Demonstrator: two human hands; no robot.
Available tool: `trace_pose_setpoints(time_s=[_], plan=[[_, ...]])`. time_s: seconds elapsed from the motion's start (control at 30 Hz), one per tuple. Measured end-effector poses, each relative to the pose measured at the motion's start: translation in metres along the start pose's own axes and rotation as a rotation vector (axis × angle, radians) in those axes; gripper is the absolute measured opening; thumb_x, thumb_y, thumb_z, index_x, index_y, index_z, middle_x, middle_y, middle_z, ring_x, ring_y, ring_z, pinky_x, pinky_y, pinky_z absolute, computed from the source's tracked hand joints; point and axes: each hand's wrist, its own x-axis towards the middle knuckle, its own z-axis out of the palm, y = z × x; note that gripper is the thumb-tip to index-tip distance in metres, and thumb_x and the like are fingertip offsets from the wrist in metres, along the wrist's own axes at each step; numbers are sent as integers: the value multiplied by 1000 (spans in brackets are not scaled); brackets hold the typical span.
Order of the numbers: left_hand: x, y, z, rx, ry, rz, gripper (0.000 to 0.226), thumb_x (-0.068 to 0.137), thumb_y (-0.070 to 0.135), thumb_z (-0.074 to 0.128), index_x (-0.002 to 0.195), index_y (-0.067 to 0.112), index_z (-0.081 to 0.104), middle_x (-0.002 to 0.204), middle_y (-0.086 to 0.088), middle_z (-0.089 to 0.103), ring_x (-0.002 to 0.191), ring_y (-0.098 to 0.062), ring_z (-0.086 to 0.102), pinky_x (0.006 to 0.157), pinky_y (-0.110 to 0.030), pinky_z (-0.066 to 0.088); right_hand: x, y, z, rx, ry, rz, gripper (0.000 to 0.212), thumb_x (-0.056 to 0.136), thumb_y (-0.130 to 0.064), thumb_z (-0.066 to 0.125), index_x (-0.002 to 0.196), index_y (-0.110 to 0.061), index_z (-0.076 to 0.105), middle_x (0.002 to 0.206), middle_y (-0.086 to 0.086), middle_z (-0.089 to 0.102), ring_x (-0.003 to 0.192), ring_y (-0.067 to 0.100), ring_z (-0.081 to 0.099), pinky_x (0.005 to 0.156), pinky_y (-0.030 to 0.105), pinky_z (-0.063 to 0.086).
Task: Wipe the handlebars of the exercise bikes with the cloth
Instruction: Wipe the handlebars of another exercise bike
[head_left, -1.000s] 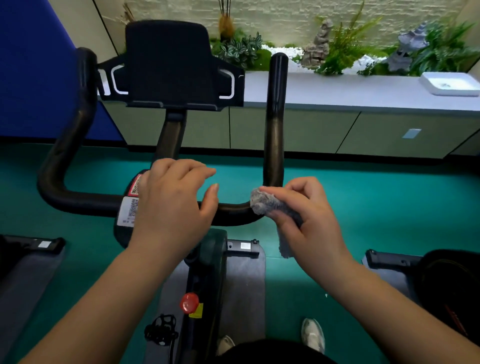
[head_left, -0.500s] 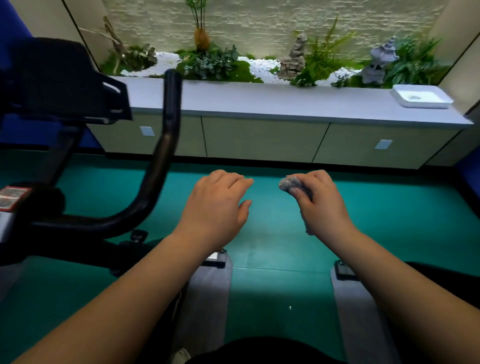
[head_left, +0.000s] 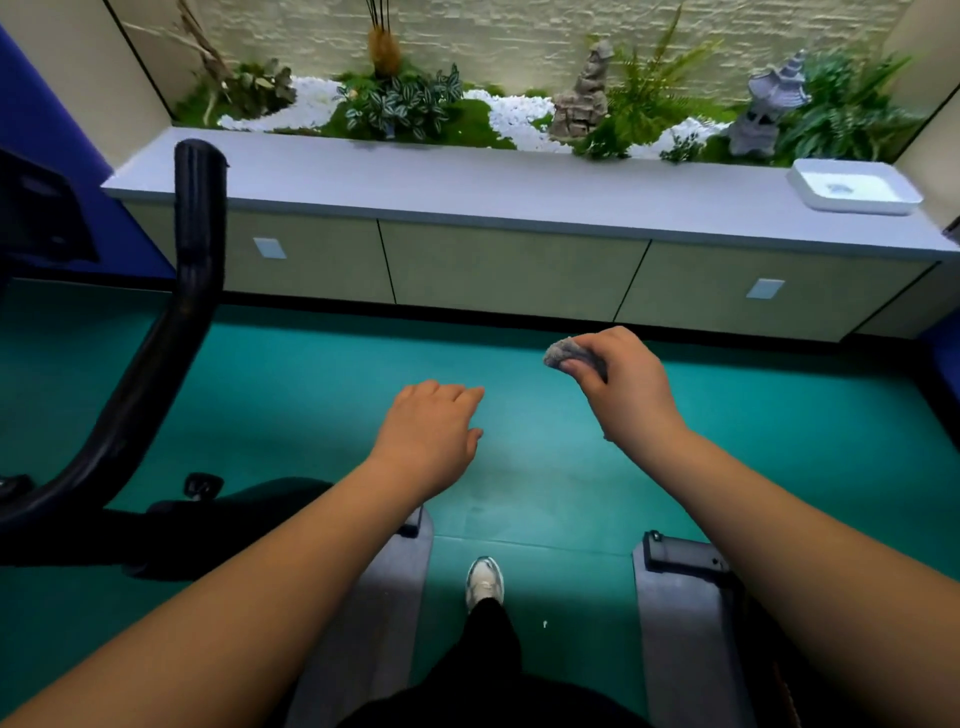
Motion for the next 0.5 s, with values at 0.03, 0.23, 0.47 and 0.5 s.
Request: trace_pose_setpoints(time_s=[0.03,0.23,0.47,0.5], plan=[[11,0,2,-8,-3,-1,55,95,43,44,145,24,33,141,3,47,127,-23,42,104,-36,30,11,5,1,-1,-7,-4,13,89,-22,65,99,-23,73,84,-11,52,85,5,44,71,10,27],[94,-15,9,-31,-13,-61,52,96,41,42,144,23,34,140,3,49,125,-23,43,104,-37,30,94,30,7,-22,-23,-6,14,90,-23,63,100,-20,72,76,-19,44,84,9,45,70,14,27],[185,-27,4,-138,27,-151,51,97,41,40,144,25,35,141,5,48,127,-22,42,106,-37,28,184,61,14,-27,-2,14,14,91,-25,61,101,-19,69,80,-15,46,85,12,45,70,15,27],[195,-31,3,-129,31,-146,51,97,42,40,144,25,35,141,5,48,127,-22,43,106,-37,28,197,63,17,-21,-12,21,14,92,-26,60,100,-19,69,81,-13,49,85,13,47,71,18,29]])
